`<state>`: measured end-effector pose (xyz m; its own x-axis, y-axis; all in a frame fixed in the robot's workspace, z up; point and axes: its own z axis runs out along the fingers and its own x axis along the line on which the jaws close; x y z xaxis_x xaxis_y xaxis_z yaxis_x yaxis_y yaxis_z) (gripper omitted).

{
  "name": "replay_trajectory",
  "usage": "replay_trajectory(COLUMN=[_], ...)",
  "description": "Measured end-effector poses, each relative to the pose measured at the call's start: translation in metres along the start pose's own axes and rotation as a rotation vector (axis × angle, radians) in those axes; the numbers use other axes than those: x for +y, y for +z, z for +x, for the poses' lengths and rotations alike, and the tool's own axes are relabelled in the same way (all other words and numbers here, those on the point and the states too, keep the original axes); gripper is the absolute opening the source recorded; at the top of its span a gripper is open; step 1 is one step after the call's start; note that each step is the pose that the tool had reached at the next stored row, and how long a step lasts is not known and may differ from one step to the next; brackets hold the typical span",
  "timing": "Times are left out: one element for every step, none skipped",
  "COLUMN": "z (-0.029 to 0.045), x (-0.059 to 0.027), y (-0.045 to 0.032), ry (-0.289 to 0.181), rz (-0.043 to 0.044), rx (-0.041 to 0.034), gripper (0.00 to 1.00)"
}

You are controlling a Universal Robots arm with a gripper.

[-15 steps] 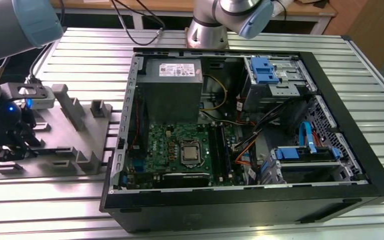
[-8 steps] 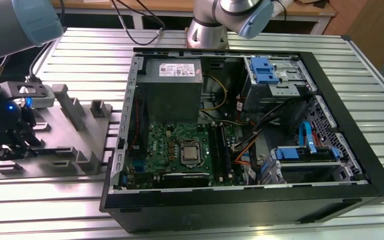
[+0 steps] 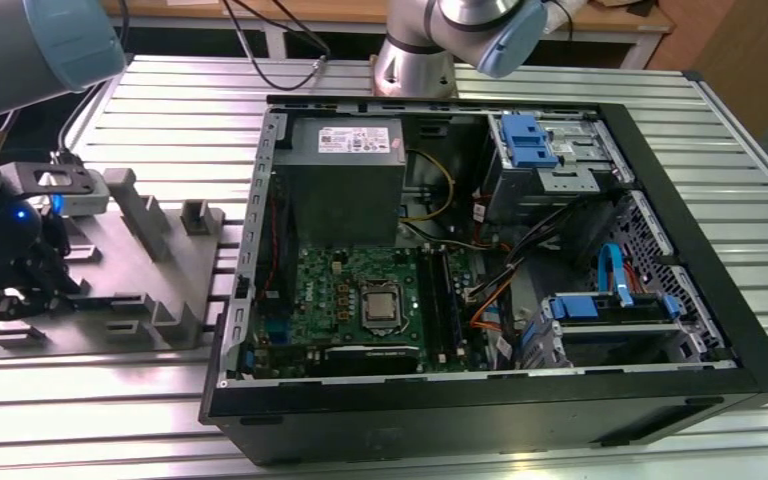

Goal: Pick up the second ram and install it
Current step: 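Pick up the second ram and move it above second insertion slot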

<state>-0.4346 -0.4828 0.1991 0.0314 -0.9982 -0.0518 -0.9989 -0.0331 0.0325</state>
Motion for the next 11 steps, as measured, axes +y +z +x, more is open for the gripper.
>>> replay_trajectory(z=[0.0000, 0.0000, 0.0000, 0.0000, 0.0003, 0.0006, 0.0006, 0.0008, 0.0010, 0.0010, 0.0010], x=[0.0000, 0.0000, 0.0000, 0.0000, 0.0001, 0.0001, 0.0001, 0.0001, 0.0001, 0.0001, 0.0001], y=[-0.0001, -0.0002, -0.0003, -0.0004, -0.0005, -0.0005, -0.0005, -0.0005, -0.0004, -0.0004, -0.0004], ry=[0.000, 0.000, 0.000, 0.000, 0.000, 0.000, 0.000, 0.000, 0.000, 0.000, 0.000], rz=[0.0000, 0.0000, 0.0000, -0.0001, -0.0002, -0.0003, -0.0002, -0.0001, 0.0000, 0.0000, 0.0000], rx=[0.0000, 0.0000, 0.0000, 0.0000, 0.0001, 0.0002, 0.0001, 0.0001, 0.0000, 0.0000, -0.0001], gripper=[0.27, 0.27, 0.27, 0.27, 0.27, 0.27, 0.27, 0.27, 0.27, 0.27, 0.27])
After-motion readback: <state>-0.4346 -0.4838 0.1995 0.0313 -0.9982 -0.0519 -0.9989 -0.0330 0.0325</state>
